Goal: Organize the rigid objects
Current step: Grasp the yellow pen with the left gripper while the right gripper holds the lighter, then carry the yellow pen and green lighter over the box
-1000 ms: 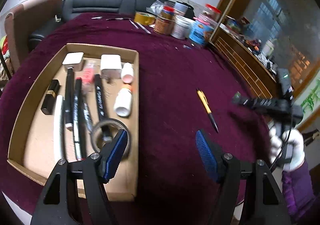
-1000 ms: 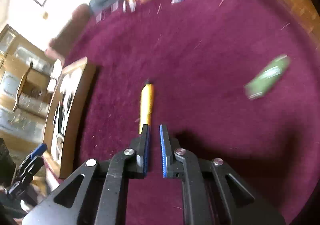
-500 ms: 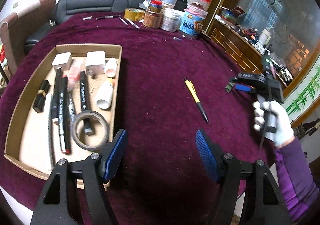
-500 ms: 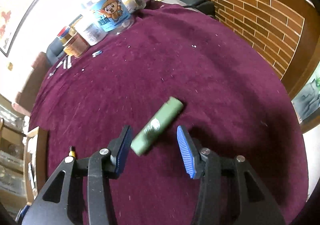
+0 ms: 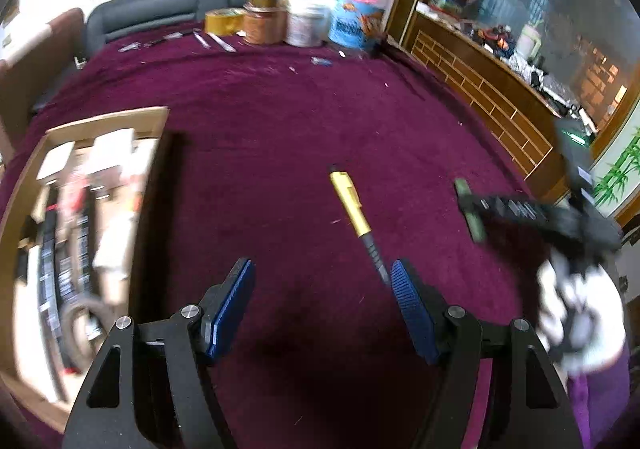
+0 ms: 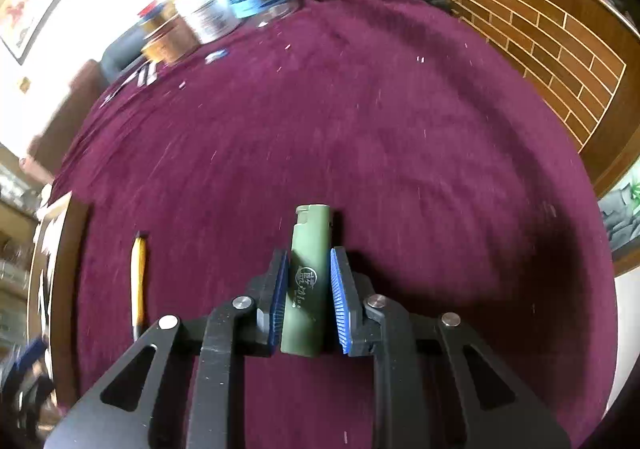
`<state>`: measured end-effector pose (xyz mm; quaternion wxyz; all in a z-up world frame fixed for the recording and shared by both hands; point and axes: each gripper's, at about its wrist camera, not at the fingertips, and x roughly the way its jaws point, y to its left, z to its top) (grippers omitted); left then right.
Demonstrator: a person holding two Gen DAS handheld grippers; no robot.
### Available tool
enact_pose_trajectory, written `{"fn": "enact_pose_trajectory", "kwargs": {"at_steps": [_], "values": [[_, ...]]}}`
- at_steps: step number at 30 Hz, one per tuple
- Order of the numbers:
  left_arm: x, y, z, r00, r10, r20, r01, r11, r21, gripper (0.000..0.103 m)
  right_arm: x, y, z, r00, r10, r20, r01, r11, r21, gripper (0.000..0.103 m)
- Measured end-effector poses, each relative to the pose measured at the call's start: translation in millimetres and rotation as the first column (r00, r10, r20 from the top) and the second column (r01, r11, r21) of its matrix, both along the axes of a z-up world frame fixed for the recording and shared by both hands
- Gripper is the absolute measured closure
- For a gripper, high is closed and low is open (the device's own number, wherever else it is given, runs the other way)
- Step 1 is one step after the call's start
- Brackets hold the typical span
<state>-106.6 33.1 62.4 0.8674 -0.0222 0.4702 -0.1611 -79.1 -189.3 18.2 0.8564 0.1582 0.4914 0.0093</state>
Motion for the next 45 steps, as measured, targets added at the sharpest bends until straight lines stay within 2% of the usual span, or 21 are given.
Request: {"fn": "enact_pose_trajectory", "kwargs": {"at_steps": [3, 8, 9, 10, 11, 13, 14, 18, 19, 22, 24, 25, 26, 28, 32, 36, 40, 45], "values": [[25, -25, -17, 0.999, -0.01, -0.046, 0.01, 1.0, 0.0, 0.038, -18, -1, -1, 1.0, 0.02, 0.009, -0.02, 1.0, 0.023, 0.084], [47, -51, -33, 1.0, 0.001, -0.028, 0.002, 0.996, 0.087, 0.04, -31, 4, -1, 0.998, 0.051, 0.038, -0.051, 0.999, -0.013, 0.084], [50, -56, -38, 0.999, -0.025, -0.034, 0.028, 0.994, 0.108, 0.046, -31, 5, -1, 0.998, 0.055, 0.043, -0.054, 0.998, -0.021, 0.084], [48, -61, -41, 0.999, -0.041, -0.02, 0.044, 0.99, 0.138, 0.065, -31, 6, -1, 0.997, 0.058, 0.045, -0.056, 0.998, -0.029, 0.084], [46, -63, -40, 0.999, -0.05, 0.006, 0.049, 0.986, 0.162, 0.094, -31, 7, -1, 0.997, 0.059, 0.047, -0.058, 0.998, -0.033, 0.084], [43, -59, -39, 0.997, -0.073, -0.013, 0.074, 0.988, 0.133, 0.097, -32, 7, -1, 0.997, 0.063, 0.05, -0.062, 0.998, -0.03, 0.084], [41, -54, -38, 0.997, -0.068, -0.028, 0.071, 0.991, 0.115, 0.097, -32, 6, -2, 0.996, 0.066, 0.052, -0.064, 0.998, -0.026, 0.084], [38, -54, -37, 0.998, -0.063, -0.017, 0.065, 0.988, 0.137, 0.097, -31, 7, -2, 0.997, 0.067, 0.049, -0.066, 0.997, -0.03, 0.084], [39, -58, -37, 0.998, -0.061, -0.008, 0.061, 0.988, 0.145, 0.094, -31, 6, -2, 0.997, 0.068, 0.048, -0.066, 0.997, -0.036, 0.084], [35, -70, -39, 0.996, -0.091, 0.024, 0.085, 0.982, 0.169, 0.076, -31, 10, -2, 0.997, 0.069, 0.043, -0.066, 0.996, -0.066, 0.084], [32, -80, -41, 0.991, -0.116, 0.062, 0.101, 0.973, 0.206, 0.078, -31, 13, -2, 0.997, 0.065, 0.043, -0.061, 0.995, -0.08, 0.084], [30, -82, -41, 0.989, -0.139, 0.059, 0.125, 0.974, 0.19, 0.091, -30, 14, -2, 0.997, 0.064, 0.041, -0.06, 0.994, -0.091, 0.084], [29, -80, -40, 0.988, -0.15, 0.046, 0.14, 0.976, 0.169, 0.097, -29, 15, -2, 0.997, 0.063, 0.04, -0.059, 0.993, -0.099, 0.084], [26, -74, -36, 0.987, -0.16, 0.02, 0.156, 0.98, 0.123, 0.097, -28, 19, -1, 0.997, 0.065, 0.033, -0.06, 0.99, -0.125, 0.084], [9, -54, -14, 0.984, -0.168, 0.053, 0.166, 0.985, 0.047, 0.097, -29, 22, -1, 0.997, 0.065, 0.033, -0.06, 0.99, -0.129, 0.085], [-4, -23, 10, 0.987, -0.145, 0.076, 0.15, 0.987, -0.066, 0.097, -30, 27, -1, 0.997, 0.068, 0.032, -0.066, 0.996, -0.059, 0.085], [-16, 17, 29, 0.991, -0.1, 0.093, 0.116, 0.977, -0.181, 0.097, -29, 48, 3, 0.994, 0.1, 0.036, -0.098, 0.995, -0.034, 0.085], [-29, 59, 41, 0.993, -0.055, 0.108, 0.081, 0.965, -0.25, 0.097, -30, 86, 12, 0.983, 0.171, 0.065, -0.171, 0.985, -0.013, 0.085]]}}
